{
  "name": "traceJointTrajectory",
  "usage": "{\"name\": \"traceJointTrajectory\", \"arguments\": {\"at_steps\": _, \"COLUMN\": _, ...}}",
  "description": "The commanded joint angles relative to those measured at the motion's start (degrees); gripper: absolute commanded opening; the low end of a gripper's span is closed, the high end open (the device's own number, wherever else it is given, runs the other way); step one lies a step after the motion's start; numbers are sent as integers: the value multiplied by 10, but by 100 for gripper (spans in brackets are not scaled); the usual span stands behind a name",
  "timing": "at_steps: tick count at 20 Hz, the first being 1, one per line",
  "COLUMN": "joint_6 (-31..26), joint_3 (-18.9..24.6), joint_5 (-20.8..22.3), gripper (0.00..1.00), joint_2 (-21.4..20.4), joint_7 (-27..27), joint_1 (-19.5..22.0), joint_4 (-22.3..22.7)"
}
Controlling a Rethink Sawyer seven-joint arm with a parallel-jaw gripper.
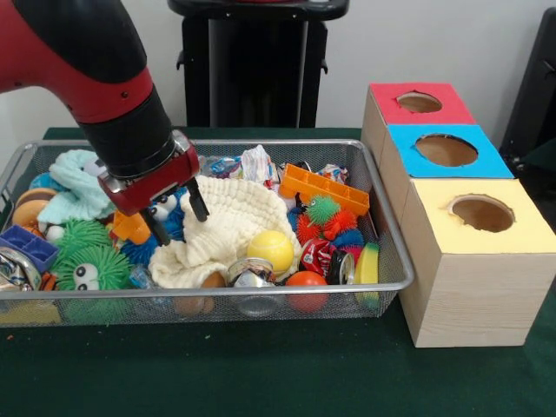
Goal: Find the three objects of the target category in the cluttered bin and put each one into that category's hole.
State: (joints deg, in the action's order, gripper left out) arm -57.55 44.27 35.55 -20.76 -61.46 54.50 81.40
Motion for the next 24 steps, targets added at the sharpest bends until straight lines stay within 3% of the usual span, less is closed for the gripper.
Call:
{"name": "traceJointTrajectory", "arguments": {"at_steps": 1, "joint_6": -130, "joint_3": -81, "joint_5": 14, "gripper": 100, "joint_2": -25, "joint_7": -14, "joint_1": -74, "joint_4": -50}}
{"name": "traceJointTrajectory", "arguments": {"at_steps": 4, "joint_6": -133, "joint_3": -88, "joint_5": -13, "gripper": 100, "joint_2": -12, "joint_7": -34, "joint_1": -78, "joint_4": -53}}
{"name": "traceJointTrajectory", "arguments": {"at_steps": 9, "joint_6": -146, "joint_3": -95, "joint_5": -22, "gripper": 100, "joint_2": 14, "joint_7": -11, "joint_1": -79, "joint_4": -102}}
{"name": "traceJointTrajectory", "arguments": {"at_steps": 24, "joint_6": -236, "joint_3": -81, "joint_5": 5, "gripper": 100, "joint_2": 68, "joint_7": 124, "joint_1": -58, "joint_4": -267}}
